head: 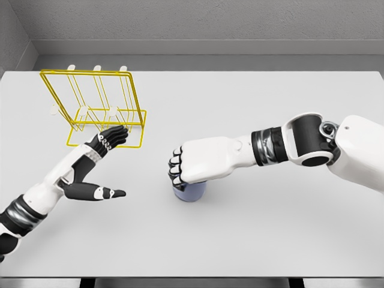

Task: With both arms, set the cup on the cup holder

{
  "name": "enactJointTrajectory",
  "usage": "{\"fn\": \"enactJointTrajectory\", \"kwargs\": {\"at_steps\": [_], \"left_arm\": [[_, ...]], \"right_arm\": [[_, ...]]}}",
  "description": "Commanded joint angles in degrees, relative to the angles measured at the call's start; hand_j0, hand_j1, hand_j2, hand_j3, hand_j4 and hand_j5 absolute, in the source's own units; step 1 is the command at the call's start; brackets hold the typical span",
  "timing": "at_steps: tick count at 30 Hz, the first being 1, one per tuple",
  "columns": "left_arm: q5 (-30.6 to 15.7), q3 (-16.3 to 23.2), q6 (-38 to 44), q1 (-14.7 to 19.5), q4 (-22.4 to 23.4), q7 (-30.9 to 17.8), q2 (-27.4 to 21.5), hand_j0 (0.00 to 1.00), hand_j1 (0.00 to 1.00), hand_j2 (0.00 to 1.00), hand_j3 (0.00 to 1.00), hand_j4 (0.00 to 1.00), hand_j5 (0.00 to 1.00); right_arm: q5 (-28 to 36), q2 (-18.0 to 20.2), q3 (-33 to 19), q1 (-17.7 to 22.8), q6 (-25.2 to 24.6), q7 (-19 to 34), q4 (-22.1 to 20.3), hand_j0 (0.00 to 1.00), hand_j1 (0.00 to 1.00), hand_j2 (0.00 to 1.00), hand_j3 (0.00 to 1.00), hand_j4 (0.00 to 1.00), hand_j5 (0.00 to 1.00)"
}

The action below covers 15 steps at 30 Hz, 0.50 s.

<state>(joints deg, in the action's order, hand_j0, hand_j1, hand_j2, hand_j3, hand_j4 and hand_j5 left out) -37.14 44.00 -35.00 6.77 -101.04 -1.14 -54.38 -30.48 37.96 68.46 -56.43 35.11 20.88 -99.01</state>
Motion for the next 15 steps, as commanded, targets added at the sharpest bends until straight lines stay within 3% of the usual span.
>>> {"fn": "enactJointTrajectory", "kwargs": {"at_steps": [1,4,9,15], "left_arm": [[0.0,0.4,0.0,0.0,0.8,0.0,0.8,1.00,1.00,1.00,1.00,1.00,1.00],[0.1,0.6,0.0,0.1,1.4,-0.1,1.1,1.00,1.00,1.00,1.00,1.00,1.00],[0.2,1.5,0.0,0.2,2.1,-0.1,2.0,1.00,1.00,1.00,1.00,1.00,1.00],[0.4,3.5,0.0,1.5,4.4,-0.1,3.6,1.00,1.00,1.00,1.00,1.00,1.00]], "right_arm": [[0.2,0.0,0.2,0.0,-0.1,0.0,0.2,0.50,0.50,0.50,0.50,0.50,0.50],[0.2,0.1,0.2,0.0,-0.1,0.0,0.2,0.58,0.58,0.58,0.58,0.58,0.58],[-0.5,0.1,0.7,0.0,-0.1,0.1,0.6,0.86,0.86,0.86,0.86,0.86,0.86],[-0.8,0.2,0.9,0.0,-0.1,0.1,0.7,0.94,0.94,0.94,0.94,0.94,0.94]]}}
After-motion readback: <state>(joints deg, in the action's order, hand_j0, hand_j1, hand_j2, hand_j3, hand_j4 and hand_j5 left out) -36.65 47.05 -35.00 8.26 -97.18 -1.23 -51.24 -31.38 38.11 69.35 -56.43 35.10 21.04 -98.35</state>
